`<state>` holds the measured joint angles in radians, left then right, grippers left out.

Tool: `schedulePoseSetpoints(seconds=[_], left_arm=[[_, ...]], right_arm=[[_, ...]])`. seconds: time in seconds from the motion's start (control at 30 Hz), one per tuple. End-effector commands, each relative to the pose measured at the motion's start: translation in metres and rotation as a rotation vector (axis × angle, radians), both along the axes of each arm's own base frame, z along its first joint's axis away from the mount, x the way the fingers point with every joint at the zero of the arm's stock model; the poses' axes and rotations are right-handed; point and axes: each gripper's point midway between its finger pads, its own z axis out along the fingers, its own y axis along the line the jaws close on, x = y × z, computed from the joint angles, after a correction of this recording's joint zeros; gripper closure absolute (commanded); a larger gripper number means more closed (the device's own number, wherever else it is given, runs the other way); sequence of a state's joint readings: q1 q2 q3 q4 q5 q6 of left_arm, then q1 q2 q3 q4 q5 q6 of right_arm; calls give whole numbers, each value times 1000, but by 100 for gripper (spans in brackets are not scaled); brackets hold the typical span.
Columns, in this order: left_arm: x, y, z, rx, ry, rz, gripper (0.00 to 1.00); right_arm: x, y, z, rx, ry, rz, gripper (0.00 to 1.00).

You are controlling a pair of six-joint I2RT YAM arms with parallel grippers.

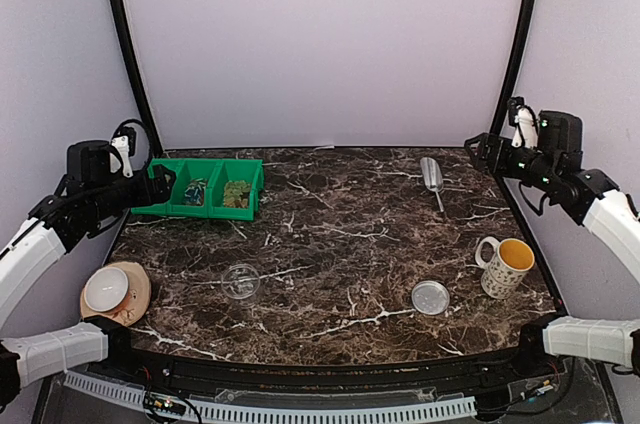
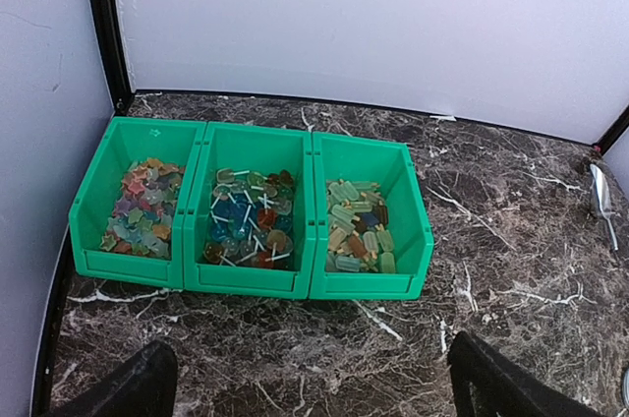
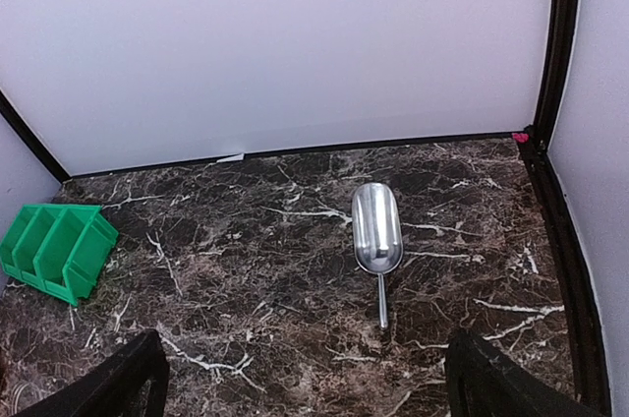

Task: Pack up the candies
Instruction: Move the plate to the center of the board.

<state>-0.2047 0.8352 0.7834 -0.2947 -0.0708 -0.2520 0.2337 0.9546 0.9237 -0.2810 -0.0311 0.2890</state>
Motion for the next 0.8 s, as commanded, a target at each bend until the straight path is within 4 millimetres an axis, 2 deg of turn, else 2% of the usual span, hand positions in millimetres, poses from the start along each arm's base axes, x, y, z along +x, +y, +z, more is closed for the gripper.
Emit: schedulePoseSetpoints(seconds=[0.0,0.3,0.5,0.63,0.77], left_arm=[[-1,8,-12,5,39,40,1],[9,11,-33,25,110,54,1],[22,3,-51,-3,196,35,1],[33,-7,-56,-68,227,26,1],[51,-2,-60,-66,243,72,1]], right_arm=[[8,9,6,10,-44,33,2],[9,24,-8,51,-96,95,2],[11,29,-34,36,-92,80,2],[9,38,-48,-5,-113,70,2],[7,44,-56,-32,-114,74,2]])
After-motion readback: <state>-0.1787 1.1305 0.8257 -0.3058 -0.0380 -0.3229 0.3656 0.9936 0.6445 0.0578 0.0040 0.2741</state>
